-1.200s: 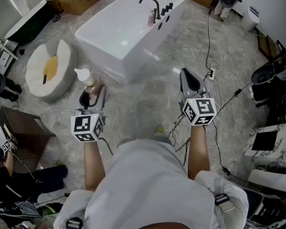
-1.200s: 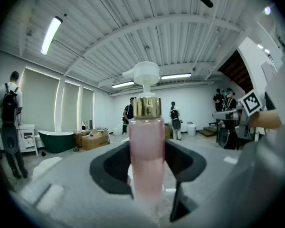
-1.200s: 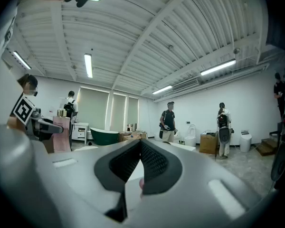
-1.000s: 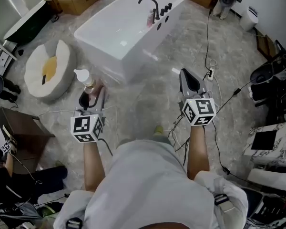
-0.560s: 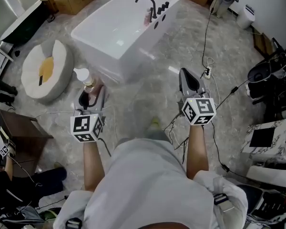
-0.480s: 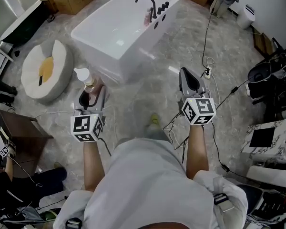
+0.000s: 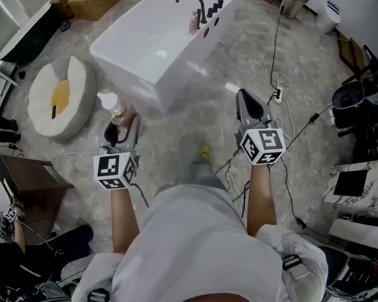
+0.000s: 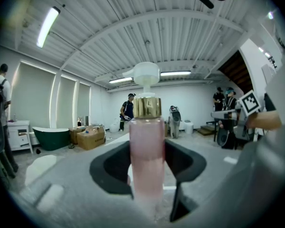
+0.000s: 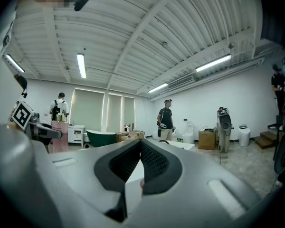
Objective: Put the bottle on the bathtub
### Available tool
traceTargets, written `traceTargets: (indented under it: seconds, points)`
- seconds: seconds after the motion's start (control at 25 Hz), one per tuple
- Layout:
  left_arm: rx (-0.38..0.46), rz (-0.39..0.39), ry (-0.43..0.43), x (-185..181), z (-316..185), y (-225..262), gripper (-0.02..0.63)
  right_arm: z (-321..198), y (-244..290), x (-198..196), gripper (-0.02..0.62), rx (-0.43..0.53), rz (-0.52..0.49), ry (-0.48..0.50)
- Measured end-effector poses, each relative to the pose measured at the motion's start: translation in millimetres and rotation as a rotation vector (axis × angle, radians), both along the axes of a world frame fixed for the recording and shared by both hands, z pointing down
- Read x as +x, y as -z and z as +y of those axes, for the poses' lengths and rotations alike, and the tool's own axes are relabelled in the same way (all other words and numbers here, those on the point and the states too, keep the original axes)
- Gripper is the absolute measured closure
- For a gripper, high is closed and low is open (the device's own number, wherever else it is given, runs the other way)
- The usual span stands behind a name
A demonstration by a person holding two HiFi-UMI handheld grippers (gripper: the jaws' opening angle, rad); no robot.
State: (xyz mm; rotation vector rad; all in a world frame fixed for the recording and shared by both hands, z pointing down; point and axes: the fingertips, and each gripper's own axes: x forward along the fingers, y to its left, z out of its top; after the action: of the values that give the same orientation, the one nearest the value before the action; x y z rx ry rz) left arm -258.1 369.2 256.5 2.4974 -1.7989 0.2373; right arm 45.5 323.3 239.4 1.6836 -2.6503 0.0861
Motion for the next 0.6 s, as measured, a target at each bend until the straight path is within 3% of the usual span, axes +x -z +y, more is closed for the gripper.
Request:
traceTargets:
  seconds: [0.6]
  points:
    - [-0.062, -0.013, 0.034, 57, -187, -18, 0.393, -196, -29, 63, 0.592, -0.069, 0.005, 0.027]
